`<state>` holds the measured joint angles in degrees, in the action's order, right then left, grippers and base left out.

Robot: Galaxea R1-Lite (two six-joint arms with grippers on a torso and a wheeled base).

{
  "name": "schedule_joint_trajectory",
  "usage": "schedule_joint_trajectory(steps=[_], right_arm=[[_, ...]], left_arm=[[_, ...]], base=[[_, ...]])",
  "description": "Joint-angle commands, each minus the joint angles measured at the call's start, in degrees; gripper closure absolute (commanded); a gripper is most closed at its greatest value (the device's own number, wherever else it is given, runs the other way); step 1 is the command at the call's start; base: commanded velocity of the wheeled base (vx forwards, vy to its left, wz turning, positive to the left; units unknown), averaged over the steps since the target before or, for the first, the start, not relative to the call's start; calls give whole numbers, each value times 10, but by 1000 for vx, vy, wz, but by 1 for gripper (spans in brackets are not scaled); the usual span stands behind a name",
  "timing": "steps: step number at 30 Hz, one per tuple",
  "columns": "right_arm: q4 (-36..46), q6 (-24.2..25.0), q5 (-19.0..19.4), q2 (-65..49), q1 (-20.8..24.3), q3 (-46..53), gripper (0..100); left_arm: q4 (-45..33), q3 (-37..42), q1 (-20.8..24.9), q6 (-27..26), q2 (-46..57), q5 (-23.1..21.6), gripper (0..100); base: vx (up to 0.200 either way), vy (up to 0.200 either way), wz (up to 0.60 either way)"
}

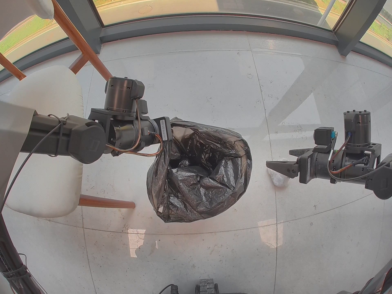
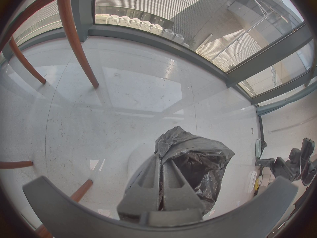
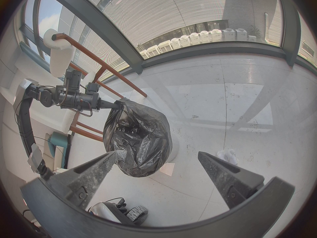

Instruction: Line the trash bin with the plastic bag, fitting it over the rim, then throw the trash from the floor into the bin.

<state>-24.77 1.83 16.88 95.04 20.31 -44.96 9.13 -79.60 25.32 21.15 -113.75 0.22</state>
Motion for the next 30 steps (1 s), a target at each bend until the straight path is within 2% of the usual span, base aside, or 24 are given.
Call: schedule_joint_trajectory(steps=[1, 9, 10, 22, 30], right_arm=[[0, 0, 0, -12, 1, 6, 0], [0, 1, -1, -17, 0, 9, 0], [0, 1, -1, -18, 0, 9, 0], [0, 1, -3, -27, 0, 24, 0], [0, 1, -10, -42, 4, 40, 0]], left_arm=[[-1, -26, -11, -1, -16, 0, 100], [-3, -43, -29, -33, -18, 0, 100], [-3, -39, -30, -45, -17, 0, 0], [2, -35, -33, -61, -16, 2, 0], [2, -32, -72, -95, -18, 5, 0]], base=[[0, 0, 0], [0, 0, 0], [0, 0, 0], [0, 0, 0], [0, 0, 0]])
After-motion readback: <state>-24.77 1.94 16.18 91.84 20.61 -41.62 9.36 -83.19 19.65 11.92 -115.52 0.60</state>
